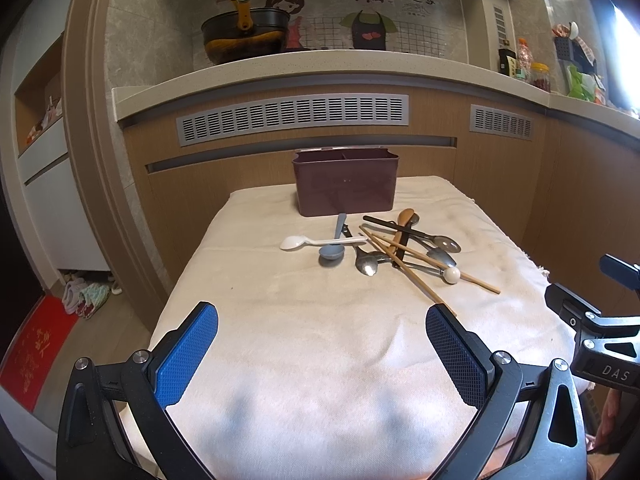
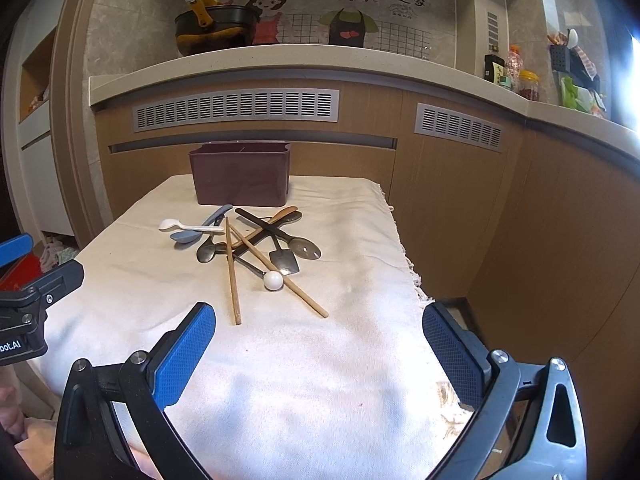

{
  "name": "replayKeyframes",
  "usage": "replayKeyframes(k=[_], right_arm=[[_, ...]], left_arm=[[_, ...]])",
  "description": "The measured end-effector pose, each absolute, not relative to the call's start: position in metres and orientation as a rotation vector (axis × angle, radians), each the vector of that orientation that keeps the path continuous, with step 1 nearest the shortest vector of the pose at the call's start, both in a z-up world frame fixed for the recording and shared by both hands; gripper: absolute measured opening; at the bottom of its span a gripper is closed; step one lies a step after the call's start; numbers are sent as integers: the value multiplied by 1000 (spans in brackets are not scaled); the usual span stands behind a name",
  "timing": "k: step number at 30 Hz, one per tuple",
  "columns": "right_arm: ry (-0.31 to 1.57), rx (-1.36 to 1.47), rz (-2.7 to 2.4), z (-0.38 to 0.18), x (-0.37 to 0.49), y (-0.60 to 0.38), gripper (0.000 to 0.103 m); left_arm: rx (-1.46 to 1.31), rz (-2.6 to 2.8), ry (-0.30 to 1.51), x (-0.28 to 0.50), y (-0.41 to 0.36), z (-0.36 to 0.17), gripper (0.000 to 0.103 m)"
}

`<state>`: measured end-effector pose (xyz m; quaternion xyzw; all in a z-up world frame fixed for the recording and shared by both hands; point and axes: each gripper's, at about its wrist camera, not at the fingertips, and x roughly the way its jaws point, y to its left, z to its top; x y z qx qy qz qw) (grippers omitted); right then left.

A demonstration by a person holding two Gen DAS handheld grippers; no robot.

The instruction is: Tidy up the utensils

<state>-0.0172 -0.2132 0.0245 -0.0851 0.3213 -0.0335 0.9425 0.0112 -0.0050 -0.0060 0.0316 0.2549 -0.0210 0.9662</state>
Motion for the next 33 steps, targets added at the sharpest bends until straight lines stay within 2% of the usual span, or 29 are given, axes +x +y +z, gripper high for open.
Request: replayKeyframes(k=[12,22,25,27,30,33], right_arm=[[672,-288,11,32,90,-210,103],[835,-437,245,-26,189,-188,100],[893,-441,293,-40,211,-185,77],[940,-453,322,-50,225,-183,55],[1001,-456,370,-62,236,-180,45],[1044,-447,399,-71,242,-178,41]], left_arm=[[36,-122,529,113,5,16,103],[45,-175,598,212,44,0,103],[6,-161,636,226,61,-11,103],[-11,-158,654,231,68,-18,102],[-16,-155,677,238,76,-26,102],[-40,-184,720,244,82,-35,101]])
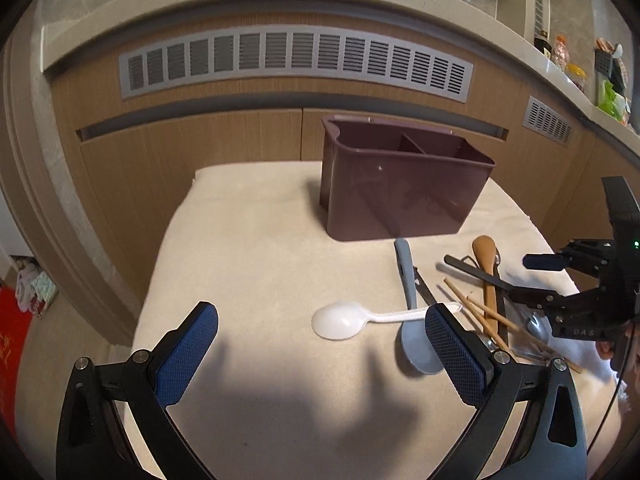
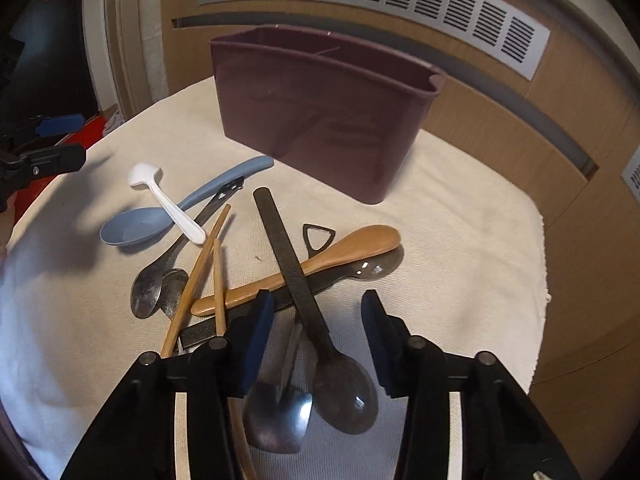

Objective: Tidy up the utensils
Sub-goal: 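Grasp the black-handled spoon with the right tool while the left tool reaches toward the blue spoon, then grasp the blue plastic spoon with the left tool and lift it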

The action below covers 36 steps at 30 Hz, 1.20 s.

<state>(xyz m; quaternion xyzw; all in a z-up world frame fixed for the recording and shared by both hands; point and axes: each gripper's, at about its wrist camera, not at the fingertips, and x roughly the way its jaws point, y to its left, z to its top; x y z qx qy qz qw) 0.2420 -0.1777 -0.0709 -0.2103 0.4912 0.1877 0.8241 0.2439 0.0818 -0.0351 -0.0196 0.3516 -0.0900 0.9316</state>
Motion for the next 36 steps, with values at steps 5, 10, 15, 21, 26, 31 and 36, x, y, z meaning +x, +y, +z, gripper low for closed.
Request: replayKeyframes(k=[5,10,15,21,26,31,36], right_arm=[[1097,-377,424,-77,247,-180,16],[1127,-309,391,-75,243,-190,15],[1144,-209,358,-68,229,-208,14],[1153,-157,324,-65,221,-223,12],[1149,-165,312,-64,220,-226,12],[1144,-173,325,-62,221,-222,11],[1142,-179,338,-61,220,-219,11]], left_arm=[[-68,-249,810,255,83,-48,94],[-50,-313,855,262,69,-52,84],[7,-338,860,278,53,-50,80],[-23,-306,911,308,58,-59,80],[-58,-379,1005,303,56,-73,76],[-27,-508,1055,269,34,-73,76],[111,-572,988,238,14,-52,61]])
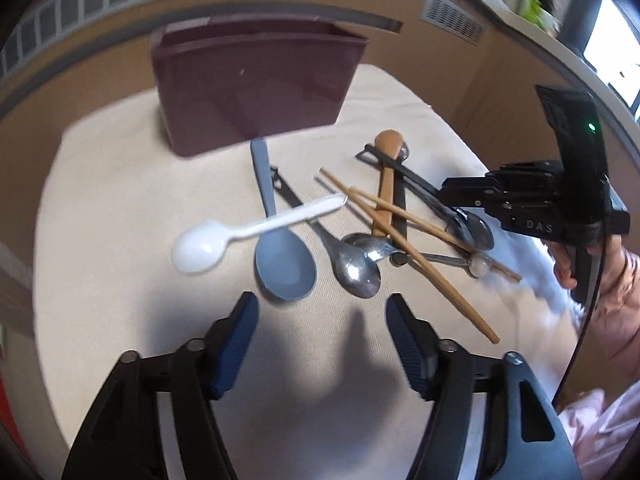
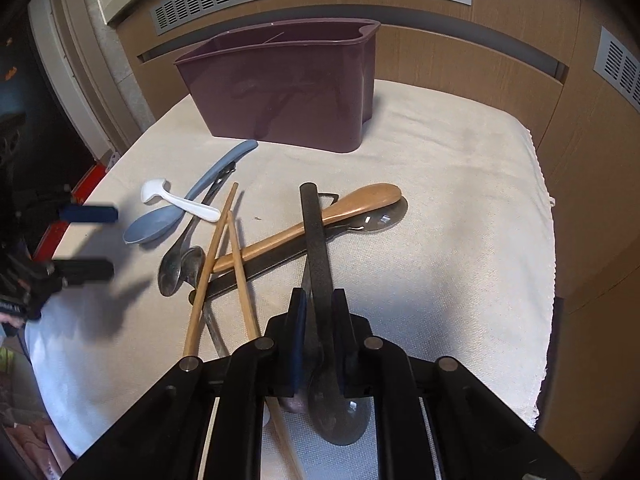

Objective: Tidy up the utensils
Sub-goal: 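Grasp the blue plastic spoon with the left tool and lift it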

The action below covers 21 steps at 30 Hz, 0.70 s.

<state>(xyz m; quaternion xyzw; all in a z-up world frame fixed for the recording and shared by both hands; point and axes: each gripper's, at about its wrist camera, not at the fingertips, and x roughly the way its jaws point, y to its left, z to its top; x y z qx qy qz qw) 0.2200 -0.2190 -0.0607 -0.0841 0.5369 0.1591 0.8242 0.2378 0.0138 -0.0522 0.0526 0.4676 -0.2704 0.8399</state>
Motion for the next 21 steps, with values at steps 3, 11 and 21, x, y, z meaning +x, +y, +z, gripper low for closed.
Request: replayKeyframes(k=[3,11,21], right_arm=[[1146,-173,344,-61,219,-218,11],[1138,-172,332,-60,210,-223,11],[1100,-155,313,-57,208,-228,11]], left_arm=[[201,-533,911,244,14,-37,57],[-40,-409,1057,318,57,-60,56],[-5,-269,821,224,23,-55,57]])
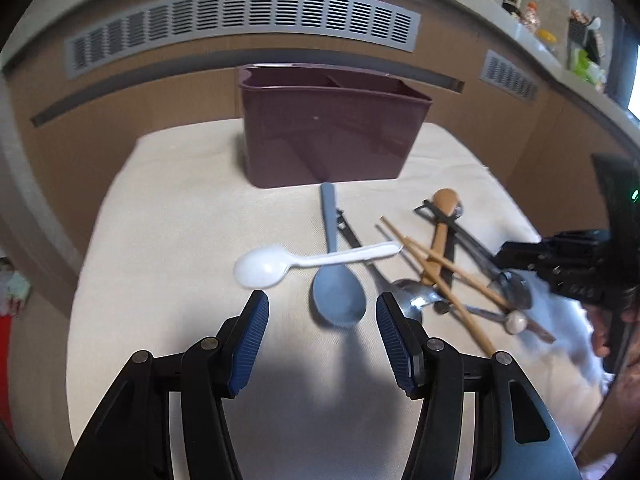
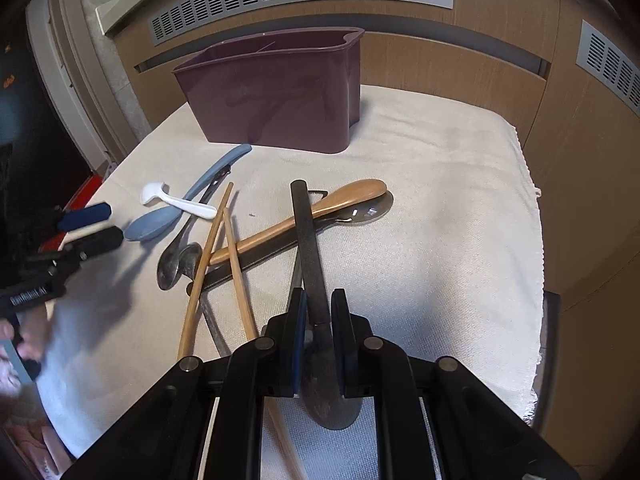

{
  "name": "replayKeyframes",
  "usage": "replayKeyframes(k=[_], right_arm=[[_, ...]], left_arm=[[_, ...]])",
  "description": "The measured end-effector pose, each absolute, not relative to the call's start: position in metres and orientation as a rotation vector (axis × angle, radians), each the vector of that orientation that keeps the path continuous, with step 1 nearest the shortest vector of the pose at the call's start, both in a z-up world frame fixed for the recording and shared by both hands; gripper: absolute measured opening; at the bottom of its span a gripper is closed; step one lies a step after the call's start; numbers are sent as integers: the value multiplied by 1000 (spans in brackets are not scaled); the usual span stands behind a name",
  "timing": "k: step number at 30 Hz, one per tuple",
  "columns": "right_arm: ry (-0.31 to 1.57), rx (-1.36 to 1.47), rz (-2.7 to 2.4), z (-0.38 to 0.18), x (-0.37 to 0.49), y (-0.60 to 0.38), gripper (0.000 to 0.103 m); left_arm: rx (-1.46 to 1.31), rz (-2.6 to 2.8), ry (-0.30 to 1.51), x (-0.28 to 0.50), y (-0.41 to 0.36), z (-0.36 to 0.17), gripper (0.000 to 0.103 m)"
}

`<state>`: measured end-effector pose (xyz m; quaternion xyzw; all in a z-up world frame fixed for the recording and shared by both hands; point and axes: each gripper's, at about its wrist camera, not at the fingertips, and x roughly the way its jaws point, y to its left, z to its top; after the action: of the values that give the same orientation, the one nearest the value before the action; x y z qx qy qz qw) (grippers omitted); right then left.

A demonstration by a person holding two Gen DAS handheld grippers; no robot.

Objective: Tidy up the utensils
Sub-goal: 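Grasp the blue plastic spoon with the left tool and lift it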

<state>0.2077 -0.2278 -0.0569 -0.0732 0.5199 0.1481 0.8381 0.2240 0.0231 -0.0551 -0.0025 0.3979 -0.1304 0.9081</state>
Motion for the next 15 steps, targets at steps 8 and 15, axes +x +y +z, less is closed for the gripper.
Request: replayKeyframes(k=[8,15], right_arm=[[1069,-139,311,-49,197,-233,11],[1050,-147,325,-42,207,-227,14]], left_arm=[[5,-176,823,234,-11,-74,57],[-4,-162,746,232,-5,-60,35]])
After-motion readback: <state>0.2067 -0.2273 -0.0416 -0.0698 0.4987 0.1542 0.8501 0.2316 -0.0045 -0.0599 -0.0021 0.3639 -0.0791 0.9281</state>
